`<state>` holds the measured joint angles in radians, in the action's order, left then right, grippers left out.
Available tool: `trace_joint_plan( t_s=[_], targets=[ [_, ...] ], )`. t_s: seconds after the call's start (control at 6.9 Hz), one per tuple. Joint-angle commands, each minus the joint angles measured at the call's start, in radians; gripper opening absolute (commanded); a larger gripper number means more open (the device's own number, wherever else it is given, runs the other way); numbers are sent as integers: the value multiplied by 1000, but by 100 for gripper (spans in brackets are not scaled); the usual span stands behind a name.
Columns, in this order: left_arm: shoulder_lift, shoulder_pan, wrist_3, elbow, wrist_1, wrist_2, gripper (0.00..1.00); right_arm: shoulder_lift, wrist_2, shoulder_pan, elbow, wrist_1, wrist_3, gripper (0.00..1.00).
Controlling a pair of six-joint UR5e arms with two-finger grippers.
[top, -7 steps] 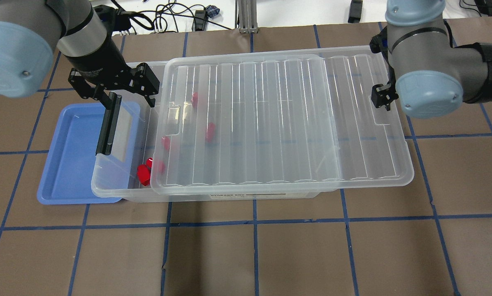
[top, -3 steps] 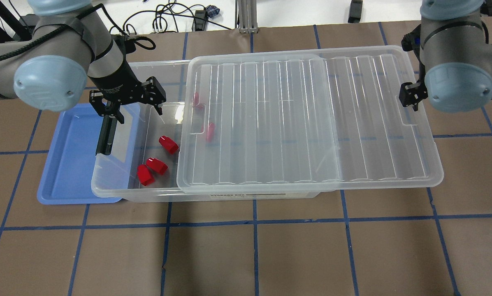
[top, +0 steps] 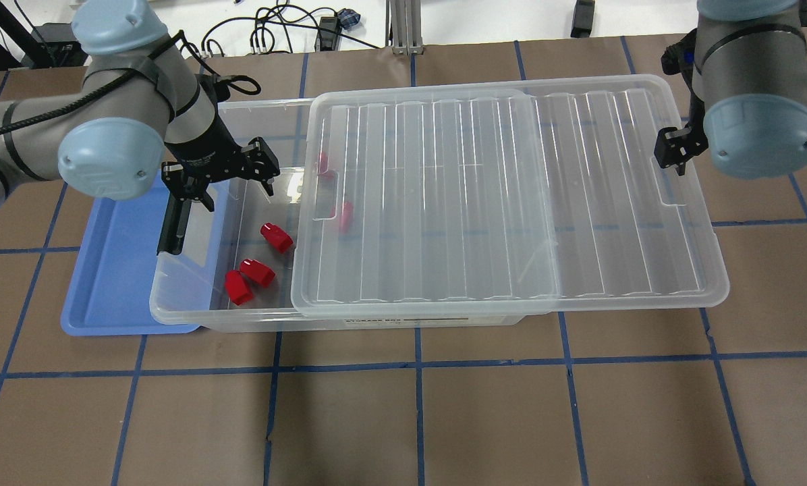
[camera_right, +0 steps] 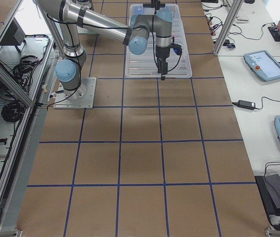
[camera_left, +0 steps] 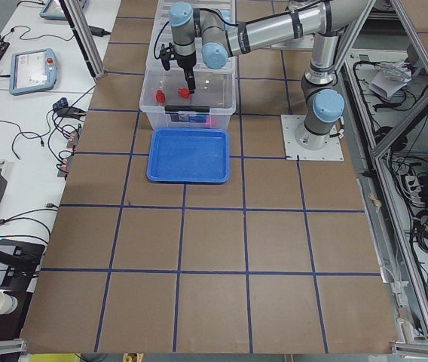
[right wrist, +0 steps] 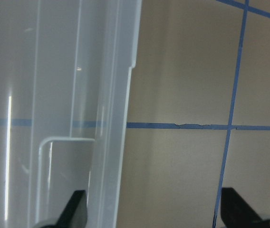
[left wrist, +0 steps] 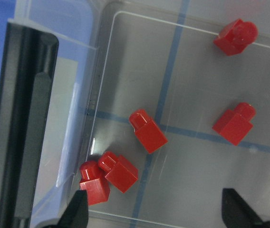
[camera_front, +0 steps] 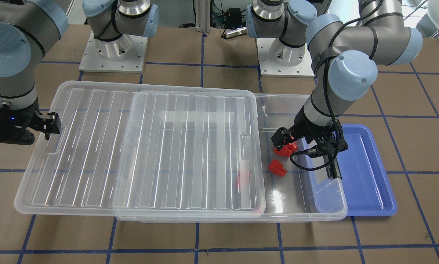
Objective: Place red block in blue tray from box
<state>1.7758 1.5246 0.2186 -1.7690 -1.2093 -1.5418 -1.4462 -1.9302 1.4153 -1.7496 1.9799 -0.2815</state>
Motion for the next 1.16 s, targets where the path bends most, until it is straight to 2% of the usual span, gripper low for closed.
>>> trace_joint_plan(
  t_s=[0.0,0.14,0.29,0.43,0.58,0.87,1.01],
  targets=[
    [57,0,53,-111,221,-1,100,-26,199,19,155,-198,15,100],
    [74,3,102,-116,224,3,100,-33,289,22,248,-369,18,100],
    [100,9,131,-113,232,3,100,-52,378,52,322,-494,31,100],
    [123,8,121,-118,256,2,100,-54,399,107,334,-506,203,100],
    [137,8,128,-124,258,3,97,-59,392,147,332,-506,290,100],
    [174,9,130,-127,264,5,95,-50,410,154,329,-487,298,100],
    [188,9,125,-130,266,3,75,-48,410,154,328,-457,298,100]
  ],
)
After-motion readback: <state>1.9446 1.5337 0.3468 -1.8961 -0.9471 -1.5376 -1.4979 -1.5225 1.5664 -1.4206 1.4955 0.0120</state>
